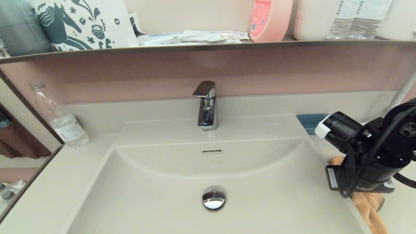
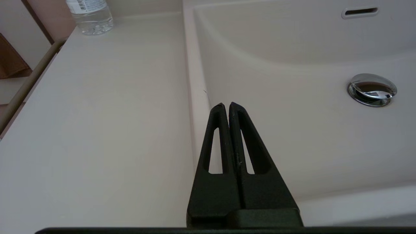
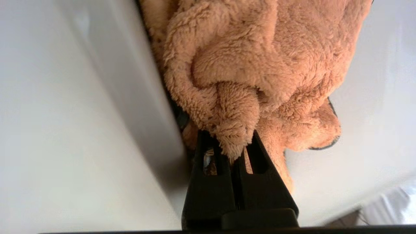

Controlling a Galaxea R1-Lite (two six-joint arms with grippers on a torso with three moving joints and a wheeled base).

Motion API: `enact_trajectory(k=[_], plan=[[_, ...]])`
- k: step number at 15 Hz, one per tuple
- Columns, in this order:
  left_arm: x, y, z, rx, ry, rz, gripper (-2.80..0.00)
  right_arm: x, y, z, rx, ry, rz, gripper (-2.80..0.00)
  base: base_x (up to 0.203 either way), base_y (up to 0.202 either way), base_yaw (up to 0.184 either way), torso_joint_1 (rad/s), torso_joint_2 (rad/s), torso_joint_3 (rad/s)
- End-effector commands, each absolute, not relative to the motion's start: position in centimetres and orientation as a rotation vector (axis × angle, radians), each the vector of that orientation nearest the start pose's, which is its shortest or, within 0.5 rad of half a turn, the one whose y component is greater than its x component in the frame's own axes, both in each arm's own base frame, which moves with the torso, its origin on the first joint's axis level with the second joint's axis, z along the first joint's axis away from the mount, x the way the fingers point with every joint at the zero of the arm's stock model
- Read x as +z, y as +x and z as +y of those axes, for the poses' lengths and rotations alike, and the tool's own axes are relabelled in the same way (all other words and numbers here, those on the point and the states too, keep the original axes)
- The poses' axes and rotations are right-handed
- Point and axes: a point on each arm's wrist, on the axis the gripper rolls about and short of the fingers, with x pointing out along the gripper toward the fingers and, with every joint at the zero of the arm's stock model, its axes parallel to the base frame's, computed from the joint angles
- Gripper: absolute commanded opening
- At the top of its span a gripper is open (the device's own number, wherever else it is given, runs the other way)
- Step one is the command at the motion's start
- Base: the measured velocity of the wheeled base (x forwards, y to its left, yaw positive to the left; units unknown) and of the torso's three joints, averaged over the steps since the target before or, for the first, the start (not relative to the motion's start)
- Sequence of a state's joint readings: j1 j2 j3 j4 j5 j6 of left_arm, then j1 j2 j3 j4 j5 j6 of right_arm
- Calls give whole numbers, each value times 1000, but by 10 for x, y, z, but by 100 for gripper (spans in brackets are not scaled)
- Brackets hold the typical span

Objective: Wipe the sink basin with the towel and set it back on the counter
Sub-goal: Wipe the sink

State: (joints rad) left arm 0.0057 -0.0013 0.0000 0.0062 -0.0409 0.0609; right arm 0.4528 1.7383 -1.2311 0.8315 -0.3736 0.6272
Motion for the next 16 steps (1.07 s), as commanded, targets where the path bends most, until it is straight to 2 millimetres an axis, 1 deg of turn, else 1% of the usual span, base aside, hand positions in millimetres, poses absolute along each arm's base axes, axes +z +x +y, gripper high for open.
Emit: enact_trajectory(k=[1,3,5,7,9,11,13,16], plan=[[75,-23,-1,-35,61,5,-280,187,217,102,-295,3,1154,-280,0,0,0,0,0,0],[75,-23,-1,-35,61,5,-280,185,195,97,-285,-37,1187,-280,0,0,0,0,0,0],[75,-23,-1,-35,61,5,-280,187,178,91,-286,-70,1217,-280,0,0,0,0,0,0],[75,-23,-1,-35,61,5,-280,185,169,83,-361,-146,1211,-280,0,0,0,0,0,0],[75,-23,-1,-35,61,5,-280,182,168,76,-420,-180,1201,-280,0,0,0,0,0,0],[75,-23,-1,-34,61,5,-280,180,173,70,-451,-171,1210,-280,0,0,0,0,0,0],[75,-23,-1,-35,61,5,-280,181,182,60,-482,-158,1210,-280,0,0,0,0,0,0],[75,-23,-1,-35,61,5,-280,186,199,39,-523,-141,1181,-280,0,0,0,0,0,0]])
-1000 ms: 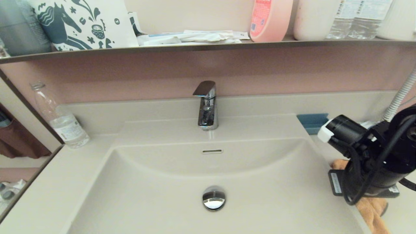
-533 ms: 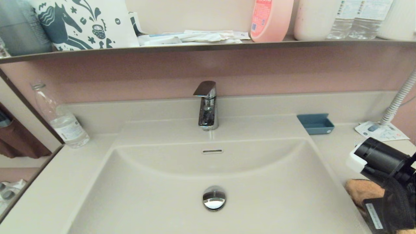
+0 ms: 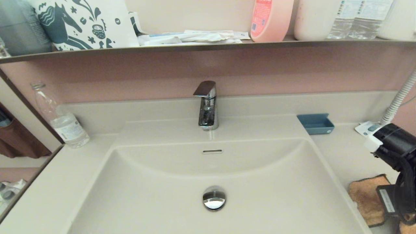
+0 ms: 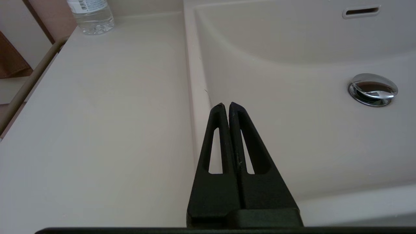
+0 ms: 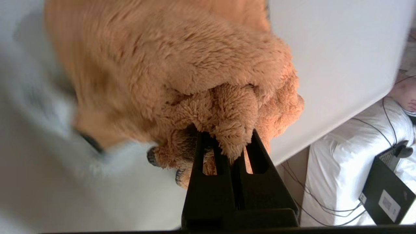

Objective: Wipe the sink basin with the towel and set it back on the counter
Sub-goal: Wipe the sink

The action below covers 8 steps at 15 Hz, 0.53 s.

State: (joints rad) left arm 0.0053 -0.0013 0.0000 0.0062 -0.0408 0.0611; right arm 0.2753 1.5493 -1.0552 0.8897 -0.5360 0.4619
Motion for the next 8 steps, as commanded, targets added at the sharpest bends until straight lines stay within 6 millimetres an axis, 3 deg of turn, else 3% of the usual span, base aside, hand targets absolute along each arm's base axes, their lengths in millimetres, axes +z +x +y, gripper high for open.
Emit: enact_trajectory(k=[1,4,8], plan=[[75,-23,-1,-35,61,5,-280,190,209,34,-534,-128,1161,-280,0,0,0,0,0,0],[75,-23,-1,-35,61,5,-280,191,233,34,-534,-97,1123,-280,0,0,0,0,0,0],[75,-23,-1,-35,61,5,-280,168,229,60,-464,-110,1187,-280,0,0,0,0,0,0]])
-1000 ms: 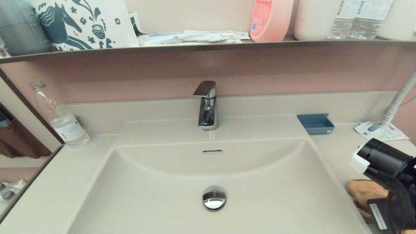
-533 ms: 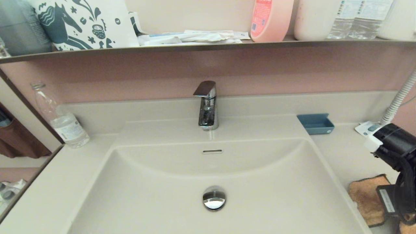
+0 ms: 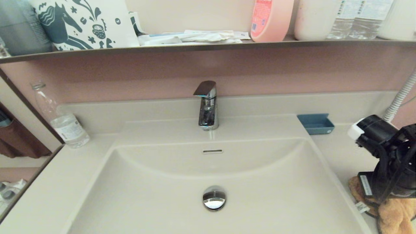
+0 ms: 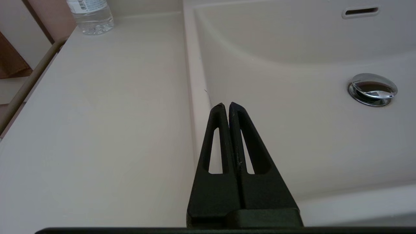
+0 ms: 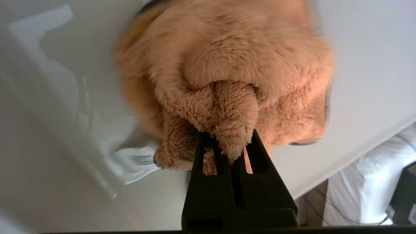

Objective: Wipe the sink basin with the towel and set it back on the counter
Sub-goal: Wipe the sink

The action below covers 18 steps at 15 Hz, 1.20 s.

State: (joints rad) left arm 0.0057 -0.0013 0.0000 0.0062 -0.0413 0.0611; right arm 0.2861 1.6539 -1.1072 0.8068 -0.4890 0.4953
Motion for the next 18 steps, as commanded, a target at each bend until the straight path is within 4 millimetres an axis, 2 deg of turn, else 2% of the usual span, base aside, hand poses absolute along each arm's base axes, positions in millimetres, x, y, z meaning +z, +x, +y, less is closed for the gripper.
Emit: enact_trajectory(k=[1,3,7,8,12,15,18], plan=[[75,-23,-1,-35,61,5,-280,159,227,69,-464,-101,1207,-280,0,0,0,0,0,0],[75,-23,-1,-35,61,5,-280,137,214,85,-415,-119,1250,-280,0,0,0,0,0,0],[75,-23,-1,-35,61,5,-280,118,173,110,-326,-200,1289,-280,0,0,0,0,0,0],[75,-23,-1,-35,61,5,-280,118,163,108,-319,-223,1302,-280,0,0,0,0,0,0],[75,-23,-1,-35,61,5,-280,128,147,95,-338,-241,1320,-280,0,0,0,0,0,0],[75,-23,-1,-34,61,5,-280,131,146,80,-415,-231,1316,-280,0,0,0,0,0,0],[75,-23,-1,-35,61,5,-280,131,154,64,-487,-215,1324,-280,0,0,0,0,0,0]])
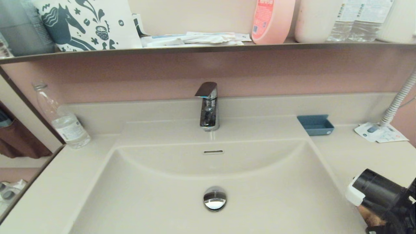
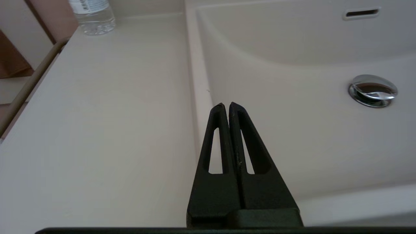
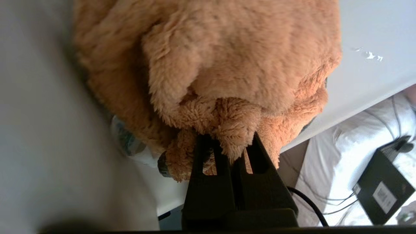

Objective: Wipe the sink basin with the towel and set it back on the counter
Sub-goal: Wipe the sink

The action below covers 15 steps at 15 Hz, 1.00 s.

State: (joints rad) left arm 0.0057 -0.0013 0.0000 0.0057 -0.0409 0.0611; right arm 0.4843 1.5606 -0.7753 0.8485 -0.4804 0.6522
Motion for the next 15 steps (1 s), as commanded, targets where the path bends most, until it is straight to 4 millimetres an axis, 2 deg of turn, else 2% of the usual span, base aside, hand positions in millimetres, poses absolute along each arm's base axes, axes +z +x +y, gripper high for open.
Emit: enact_trajectory(k=[1,4,7,11,15], plan=[[75,-23,-1,-35,61,5,-280,131,159,60,-498,-202,1318,-280,0,0,0,0,0,0],[75,-23,-1,-35,61,5,-280,129,179,47,-517,-165,1296,-280,0,0,0,0,0,0],[75,-23,-1,-35,61,5,-280,133,207,34,-562,-119,1281,-280,0,0,0,0,0,0],[75,-23,-1,-35,61,5,-280,138,239,26,-585,-91,1263,-280,0,0,0,0,0,0],[75,-23,-1,-35,61,5,-280,134,275,19,-615,-54,1249,-280,0,0,0,0,0,0]])
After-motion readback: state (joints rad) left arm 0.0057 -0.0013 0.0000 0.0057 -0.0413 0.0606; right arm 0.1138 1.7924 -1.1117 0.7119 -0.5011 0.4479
